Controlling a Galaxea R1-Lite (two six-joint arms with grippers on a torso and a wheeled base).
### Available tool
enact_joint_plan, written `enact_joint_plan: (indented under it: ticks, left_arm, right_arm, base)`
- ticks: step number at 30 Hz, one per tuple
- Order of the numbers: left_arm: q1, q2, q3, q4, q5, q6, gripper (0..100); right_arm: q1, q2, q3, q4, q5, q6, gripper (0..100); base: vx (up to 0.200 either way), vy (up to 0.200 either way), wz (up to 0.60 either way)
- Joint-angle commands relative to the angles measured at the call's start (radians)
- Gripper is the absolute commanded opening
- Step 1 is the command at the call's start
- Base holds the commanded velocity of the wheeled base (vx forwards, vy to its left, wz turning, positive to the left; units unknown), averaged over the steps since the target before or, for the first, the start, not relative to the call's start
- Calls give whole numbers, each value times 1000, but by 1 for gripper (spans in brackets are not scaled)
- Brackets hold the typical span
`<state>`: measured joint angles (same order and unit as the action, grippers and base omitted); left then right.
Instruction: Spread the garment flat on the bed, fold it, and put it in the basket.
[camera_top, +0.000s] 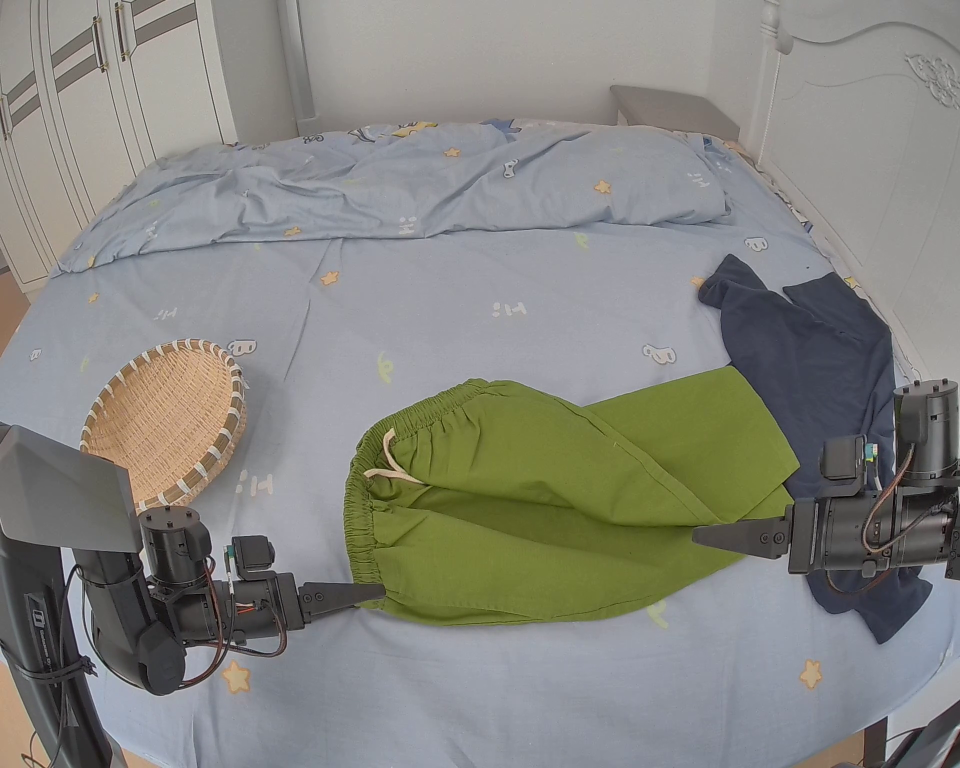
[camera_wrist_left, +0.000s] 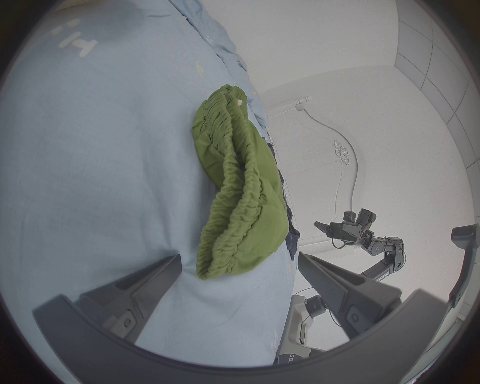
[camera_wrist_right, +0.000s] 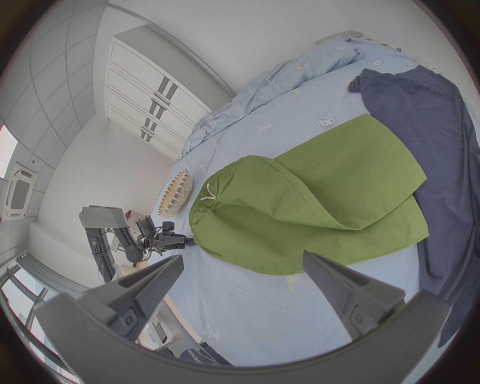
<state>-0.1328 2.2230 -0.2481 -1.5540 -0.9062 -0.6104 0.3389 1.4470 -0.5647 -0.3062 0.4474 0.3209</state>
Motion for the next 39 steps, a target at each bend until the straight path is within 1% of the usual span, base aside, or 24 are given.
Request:
enact_joint_plan:
  ticks: [1, 5, 6, 9, 10, 13, 22, 25, 26, 29, 32, 33, 34, 35, 36, 38, 39]
  left_arm:
    - [-1, 6, -25, -17, 3, -5, 100]
    - [-4, 4, -36, -17, 1, -23, 100]
    - [-19, 3, -42, -17, 1, -43, 100]
    - [-24, 6, -48, -17, 1, -46, 100]
    - [-25, 6, -48, -17, 1, -48, 0]
    - [-27, 6, -48, -17, 1, -54, 0]
    - [-16, 3, -40, -17, 1, -63, 0]
    - [-4, -8, -16, -17, 3, -89, 0]
    - [22, -42, 12, -17, -2, -124, 0]
    - [88, -101, 56, -17, -31, -181, 0]
    - [174, -126, 101, -17, -129, -200, 0]
    - [179, -126, 102, -17, -134, -200, 0]
    - [242, -141, 127, -17, -200, -200, 0]
    - [257, -146, 133, -17, -215, -200, 0]
    - [309, -163, 164, -17, -277, -200, 0]
    - [351, -169, 191, -17, -313, -198, 0]
    - [354, -169, 194, -17, -315, -196, 0]
  right_arm:
    - [0, 1, 0, -1, 0, 1, 100]
    - [0, 1, 0, -1, 0, 1, 100]
    - [9, 1, 2, -1, 0, 1, 100]
    - [17, 1, 6, -2, -3, 1, 100]
    - [17, 1, 6, -2, -9, 1, 100]
    - [17, 1, 6, -2, -19, 1, 100]
    - [8, 1, 5, -2, -19, 1, 100]
    - [5, 1, 0, -2, -19, 4, 100]
    - [-5, 1, -4, -2, -19, 12, 100]
    - [-15, -16, -4, 9, -12, 14, 100]
    - [-15, -22, 5, 32, -9, 14, 100]
    - [-15, -22, 5, 33, -7, 14, 100]
    - [-17, -23, 8, 56, -7, 14, 100]
    - [-18, -23, 8, 62, -7, 14, 100]
    - [-32, -22, 12, 84, -6, 12, 100]
    - [-51, -22, 28, 99, -1, 10, 100]
    - [-52, -22, 28, 99, -1, 10, 100]
  base:
    - [0, 0, 0]
    - [0, 0, 0]
    - [0, 0, 0]
    - [0, 0, 0]
    - [0, 0, 0]
    - [0, 0, 0]
    - [0, 0, 0]
    - [0, 0, 0]
    - [0, 0, 0]
    - [0, 0, 0]
    - [0, 0, 0]
    - [0, 0, 0]
    - [0, 0, 0]
    - [0, 0, 0]
    - [0, 0, 0]
    - [0, 0, 0]
    - [0, 0, 0]
